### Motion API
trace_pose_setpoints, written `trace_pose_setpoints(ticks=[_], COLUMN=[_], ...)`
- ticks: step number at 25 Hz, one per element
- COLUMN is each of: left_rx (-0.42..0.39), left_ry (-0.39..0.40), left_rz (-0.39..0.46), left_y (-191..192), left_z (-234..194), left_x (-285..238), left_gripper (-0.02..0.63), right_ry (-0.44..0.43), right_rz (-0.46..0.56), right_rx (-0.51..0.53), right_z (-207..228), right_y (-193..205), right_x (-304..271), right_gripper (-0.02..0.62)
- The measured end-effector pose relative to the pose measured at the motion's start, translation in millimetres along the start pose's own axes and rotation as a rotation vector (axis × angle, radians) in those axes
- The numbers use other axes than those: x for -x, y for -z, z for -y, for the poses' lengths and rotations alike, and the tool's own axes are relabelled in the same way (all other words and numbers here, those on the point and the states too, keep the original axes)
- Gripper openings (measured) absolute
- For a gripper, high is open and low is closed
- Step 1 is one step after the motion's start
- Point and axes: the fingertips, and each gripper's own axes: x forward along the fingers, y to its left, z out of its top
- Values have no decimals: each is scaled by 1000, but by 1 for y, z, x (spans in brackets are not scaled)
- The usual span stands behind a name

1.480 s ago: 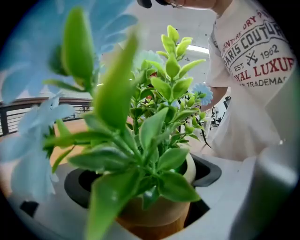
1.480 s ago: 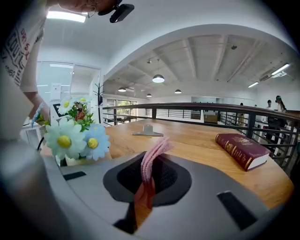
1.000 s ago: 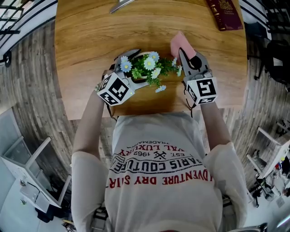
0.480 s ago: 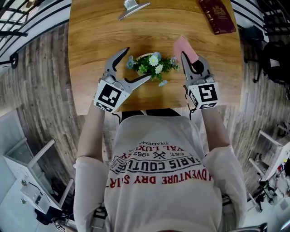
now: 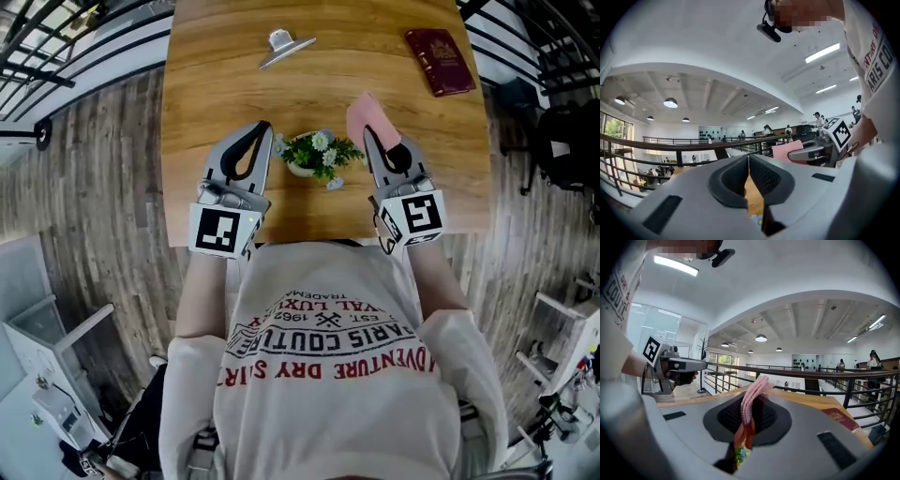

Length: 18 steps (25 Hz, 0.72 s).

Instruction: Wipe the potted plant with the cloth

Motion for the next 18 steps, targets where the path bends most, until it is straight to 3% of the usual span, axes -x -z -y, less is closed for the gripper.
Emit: trace_pose_setpoints(ticks=[9,18], left_rx=[-11,-30], left_ry=[-95,-133], left_rz=[-1,1], left_y=[-14,-27], left_z=[-15,-19], left_x=[14,14], left_gripper=[16,16], right_ry=[-42,-78], right_rz=[96,99], right_rx=[24,35], right_z=[-13,-15], right_y=[-42,-49], right_x=[-5,-3], right_gripper=[40,39])
